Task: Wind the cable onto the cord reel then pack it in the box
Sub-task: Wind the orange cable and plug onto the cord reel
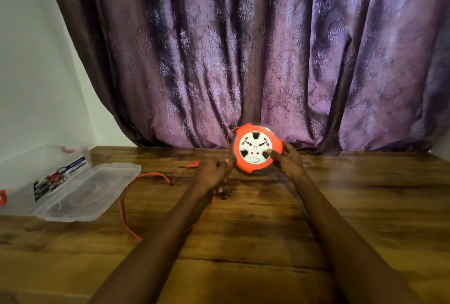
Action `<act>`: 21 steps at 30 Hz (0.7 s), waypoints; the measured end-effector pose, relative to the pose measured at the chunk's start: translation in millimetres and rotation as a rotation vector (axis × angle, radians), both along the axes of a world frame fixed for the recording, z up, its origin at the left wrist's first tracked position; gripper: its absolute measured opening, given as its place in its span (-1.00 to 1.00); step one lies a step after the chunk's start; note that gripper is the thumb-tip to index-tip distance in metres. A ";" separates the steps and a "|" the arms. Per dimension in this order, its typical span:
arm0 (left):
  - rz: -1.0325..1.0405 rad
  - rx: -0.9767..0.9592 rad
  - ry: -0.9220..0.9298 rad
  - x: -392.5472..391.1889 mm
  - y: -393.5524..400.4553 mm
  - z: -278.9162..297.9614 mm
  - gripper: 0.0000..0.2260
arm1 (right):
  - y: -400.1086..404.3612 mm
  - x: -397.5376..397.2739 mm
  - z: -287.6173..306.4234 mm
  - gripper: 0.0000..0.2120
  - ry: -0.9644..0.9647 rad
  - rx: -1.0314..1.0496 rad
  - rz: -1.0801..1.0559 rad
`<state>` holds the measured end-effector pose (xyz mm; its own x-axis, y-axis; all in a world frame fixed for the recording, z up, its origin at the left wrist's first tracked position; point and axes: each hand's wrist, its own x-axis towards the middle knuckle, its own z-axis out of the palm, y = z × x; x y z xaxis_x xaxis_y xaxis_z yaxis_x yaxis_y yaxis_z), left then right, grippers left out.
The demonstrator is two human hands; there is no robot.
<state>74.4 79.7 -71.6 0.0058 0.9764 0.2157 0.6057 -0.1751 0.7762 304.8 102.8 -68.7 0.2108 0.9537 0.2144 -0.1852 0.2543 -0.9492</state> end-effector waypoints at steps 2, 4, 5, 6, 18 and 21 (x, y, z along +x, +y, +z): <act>-0.008 -0.007 -0.158 19.8 3.0 -3.1 -0.71 | 3.8 1.4 0.9 -0.58 -0.028 0.049 -0.055; -0.022 -0.009 -0.137 30.4 7.8 -9.2 -0.77 | 5.5 4.5 2.8 -0.56 -0.040 0.095 -0.100; -0.031 -0.038 -0.097 32.5 10.4 -12.0 -0.76 | 5.8 7.1 4.1 -0.55 -0.041 0.112 -0.114; -0.027 -0.068 -0.061 32.4 11.8 -13.7 -0.75 | 5.6 9.9 4.8 -0.55 -0.039 0.122 -0.121; -0.330 -0.269 -0.781 41.6 22.8 -11.2 -0.91 | 2.0 9.2 5.1 -0.62 0.138 0.084 -0.026; -0.288 -0.240 -0.991 50.5 26.5 -11.8 -0.78 | -0.3 4.1 5.9 -0.64 0.146 0.045 0.023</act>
